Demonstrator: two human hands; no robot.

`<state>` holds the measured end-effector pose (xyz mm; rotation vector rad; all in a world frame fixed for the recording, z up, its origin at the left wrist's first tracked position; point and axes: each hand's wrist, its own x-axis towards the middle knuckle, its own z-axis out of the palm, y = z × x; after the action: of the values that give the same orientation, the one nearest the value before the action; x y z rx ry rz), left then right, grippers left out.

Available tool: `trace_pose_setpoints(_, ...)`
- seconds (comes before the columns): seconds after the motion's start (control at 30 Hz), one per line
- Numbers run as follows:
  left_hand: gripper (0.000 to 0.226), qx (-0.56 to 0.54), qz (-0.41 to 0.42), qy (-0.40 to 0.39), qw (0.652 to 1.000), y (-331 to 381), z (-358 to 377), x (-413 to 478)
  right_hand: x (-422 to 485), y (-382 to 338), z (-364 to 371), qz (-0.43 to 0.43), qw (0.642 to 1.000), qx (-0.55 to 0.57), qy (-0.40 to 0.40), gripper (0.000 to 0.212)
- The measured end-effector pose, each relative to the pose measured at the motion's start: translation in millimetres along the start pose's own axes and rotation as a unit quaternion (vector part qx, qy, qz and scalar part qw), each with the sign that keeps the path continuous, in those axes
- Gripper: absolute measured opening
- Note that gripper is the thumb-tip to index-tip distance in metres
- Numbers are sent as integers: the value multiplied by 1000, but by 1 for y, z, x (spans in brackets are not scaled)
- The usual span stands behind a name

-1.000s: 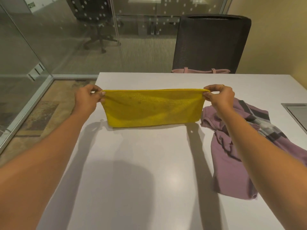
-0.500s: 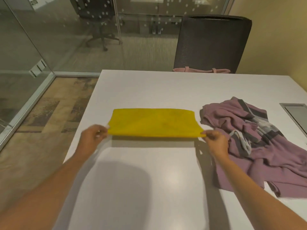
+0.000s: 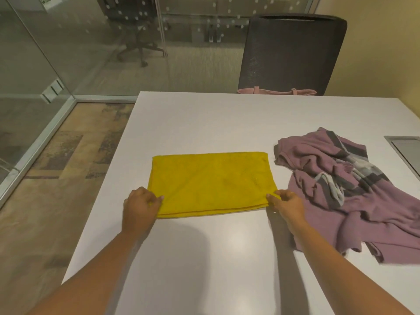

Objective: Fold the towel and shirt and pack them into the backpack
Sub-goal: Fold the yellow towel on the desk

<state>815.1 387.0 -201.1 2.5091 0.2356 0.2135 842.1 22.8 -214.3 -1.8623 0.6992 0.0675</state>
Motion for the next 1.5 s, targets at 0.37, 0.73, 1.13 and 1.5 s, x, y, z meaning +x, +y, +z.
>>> trace_pose_setpoints(0.37, 72, 190, 171, -346, 903, 80, 76, -31, 8, -28, 6, 96, 988, 98, 76, 42)
trace_pose_setpoints(0.73, 40, -489, -257, -199, 809, 106, 18, 33, -79, -123, 95, -258, 965, 39, -33, 25)
trace_pose_setpoints(1.13, 54, -352, -277, -102, 888, 37, -31, 76, -104, -76, 153, -368, 878, -152, -264, 24)
trace_pose_setpoints(1.5, 58, -286, -330, -127, 890, -8, -8, 45, -65, -38, 125, -394, 801, -347, -288, 30)
